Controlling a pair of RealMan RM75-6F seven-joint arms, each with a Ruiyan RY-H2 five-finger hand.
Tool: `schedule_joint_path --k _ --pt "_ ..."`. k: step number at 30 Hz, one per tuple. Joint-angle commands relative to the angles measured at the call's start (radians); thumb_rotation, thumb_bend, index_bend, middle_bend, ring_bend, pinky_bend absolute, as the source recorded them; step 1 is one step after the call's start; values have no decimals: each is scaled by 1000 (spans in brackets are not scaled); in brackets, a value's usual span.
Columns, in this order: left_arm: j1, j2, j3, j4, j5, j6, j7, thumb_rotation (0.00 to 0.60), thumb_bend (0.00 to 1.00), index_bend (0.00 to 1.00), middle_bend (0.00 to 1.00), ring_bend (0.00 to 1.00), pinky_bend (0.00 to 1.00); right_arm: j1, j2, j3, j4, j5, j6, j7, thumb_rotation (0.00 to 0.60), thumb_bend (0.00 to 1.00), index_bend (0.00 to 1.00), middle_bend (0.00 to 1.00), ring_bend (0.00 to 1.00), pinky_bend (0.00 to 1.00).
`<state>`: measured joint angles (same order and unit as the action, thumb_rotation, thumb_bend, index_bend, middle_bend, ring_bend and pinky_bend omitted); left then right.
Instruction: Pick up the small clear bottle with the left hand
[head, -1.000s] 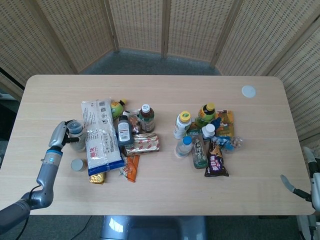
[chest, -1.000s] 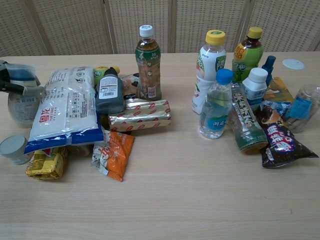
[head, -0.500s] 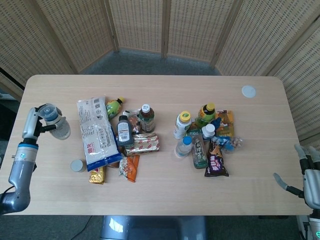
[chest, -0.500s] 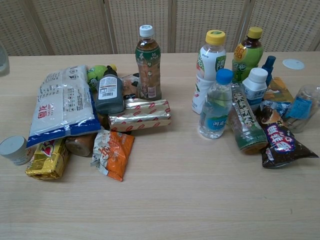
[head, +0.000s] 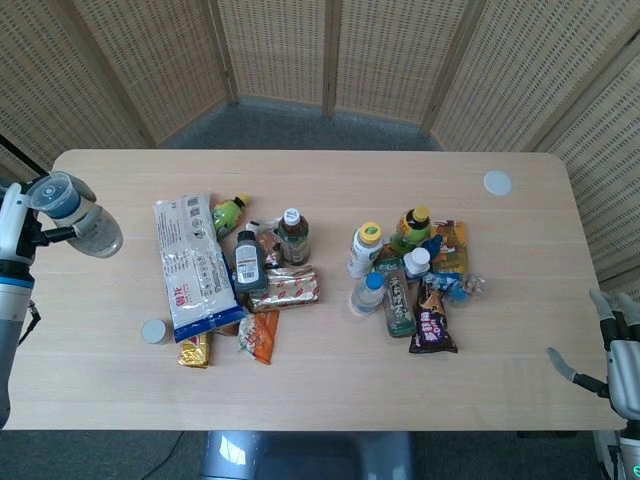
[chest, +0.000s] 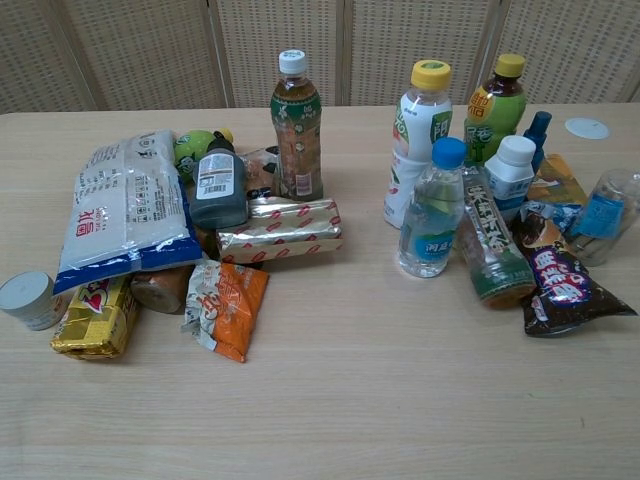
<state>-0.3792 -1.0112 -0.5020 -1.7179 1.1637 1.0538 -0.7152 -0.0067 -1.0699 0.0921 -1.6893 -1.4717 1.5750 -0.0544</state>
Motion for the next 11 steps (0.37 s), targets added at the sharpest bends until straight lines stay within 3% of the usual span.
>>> schedule_joint_path --k 1,11 --pt "7 26 -7 -28 -1 10 -8 600 722 664 901 938 702 -4 -5 -2 6 -3 6 7 160 248 0 0 0 0" --pt "-13 46 -9 -51 -12 18 -12 600 722 664 901 938 703 -8 -4 -1 11 -7 13 10 157 247 0 0 0 0"
